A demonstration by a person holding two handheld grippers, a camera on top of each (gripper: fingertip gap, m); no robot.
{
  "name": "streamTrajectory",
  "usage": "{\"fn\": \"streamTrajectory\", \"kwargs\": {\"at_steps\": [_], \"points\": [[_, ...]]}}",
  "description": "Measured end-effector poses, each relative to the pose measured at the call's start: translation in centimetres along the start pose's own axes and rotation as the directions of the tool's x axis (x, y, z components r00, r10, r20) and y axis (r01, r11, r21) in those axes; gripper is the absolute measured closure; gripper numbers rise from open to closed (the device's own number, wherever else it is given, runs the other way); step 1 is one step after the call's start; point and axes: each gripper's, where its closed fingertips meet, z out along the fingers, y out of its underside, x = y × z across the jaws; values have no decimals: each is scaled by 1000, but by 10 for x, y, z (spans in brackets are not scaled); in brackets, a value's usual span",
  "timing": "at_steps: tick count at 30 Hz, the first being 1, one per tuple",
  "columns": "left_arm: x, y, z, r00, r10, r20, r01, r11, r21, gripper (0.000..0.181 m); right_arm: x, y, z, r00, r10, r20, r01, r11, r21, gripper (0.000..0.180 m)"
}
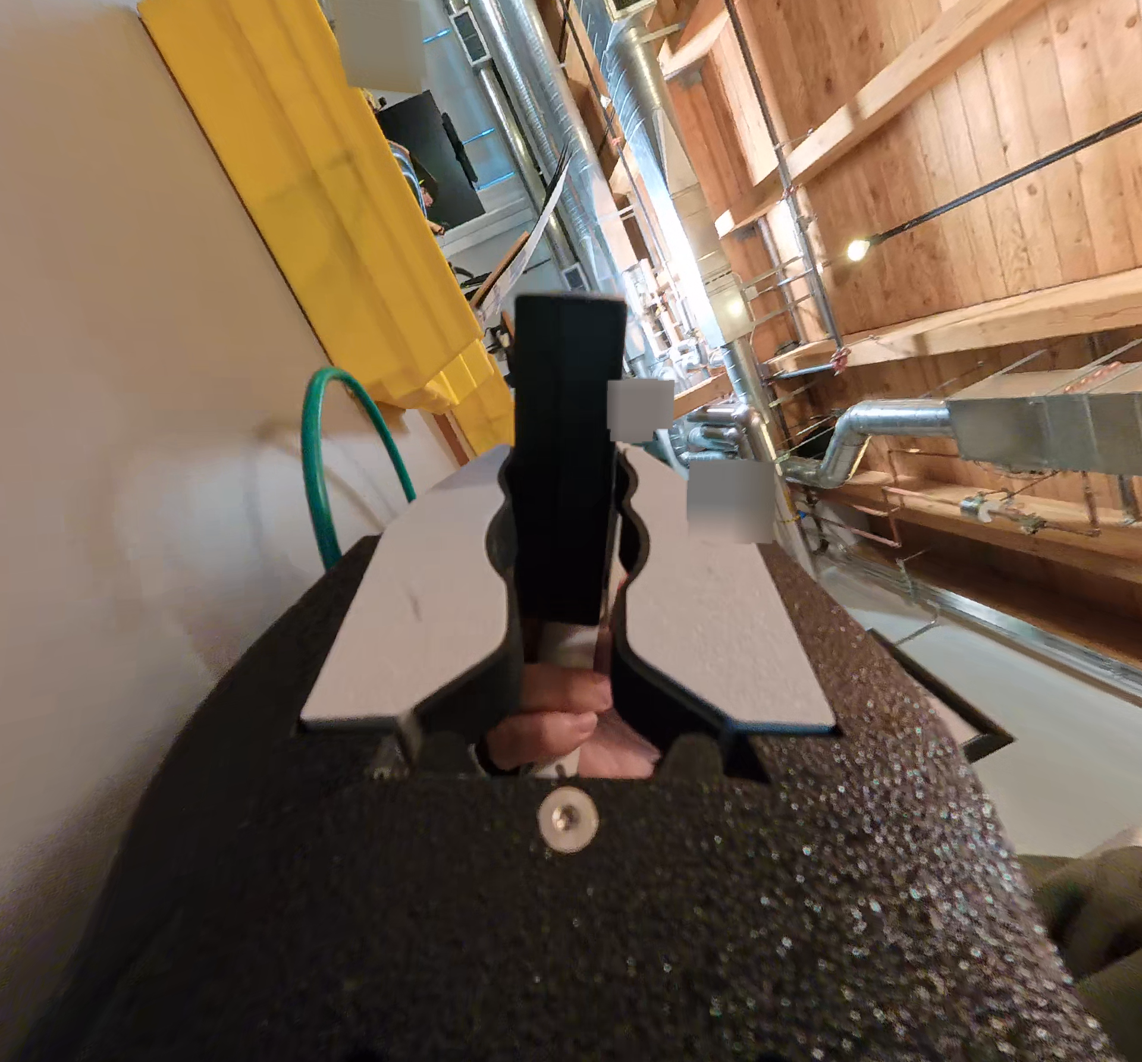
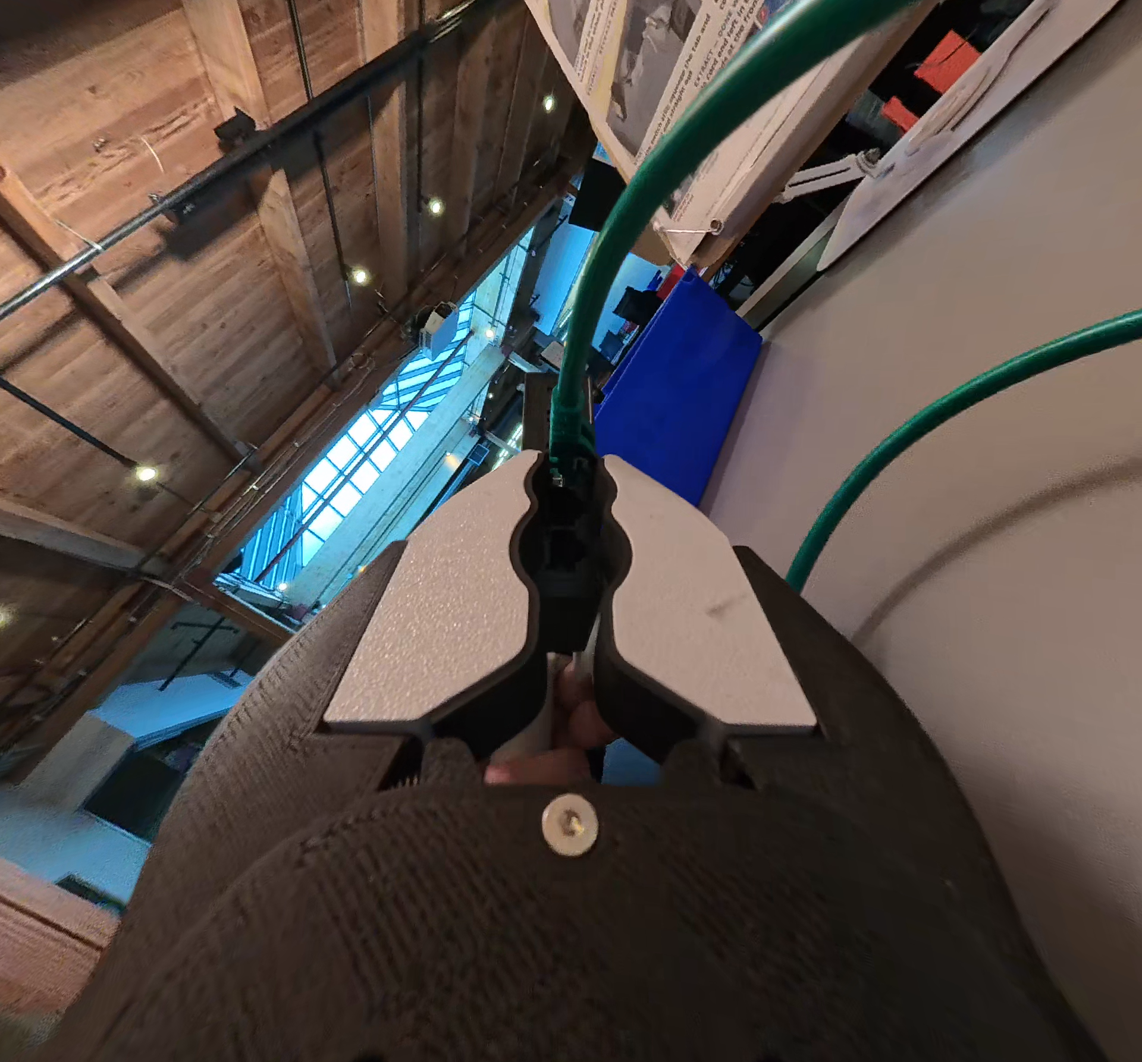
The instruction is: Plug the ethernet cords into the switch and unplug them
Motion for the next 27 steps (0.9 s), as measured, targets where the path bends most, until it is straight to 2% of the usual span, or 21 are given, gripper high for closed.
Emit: {"fn": "streamTrajectory", "kwargs": {"at_steps": [7, 12, 16, 27], "points": [[-4, -2, -5, 999, -30, 33, 32, 999, -45, 153, 5, 4, 0, 998, 69, -12, -69, 998, 11, 166], [-13, -1, -9, 983, -173, 59, 176, 984, -40, 153, 14, 9, 1, 990, 84, -111, -81, 996, 32, 165], [-15, 2, -10, 974, -216, 70, 221, 972, -81, 154, 17, 10, -1, 975, 177, -134, -167, 982, 83, 165], [-16, 11, -7, 979, -171, 113, 184, 976, -117, 154, 19, 11, -13, 923, 364, -121, -345, 926, 156, 164]]}}
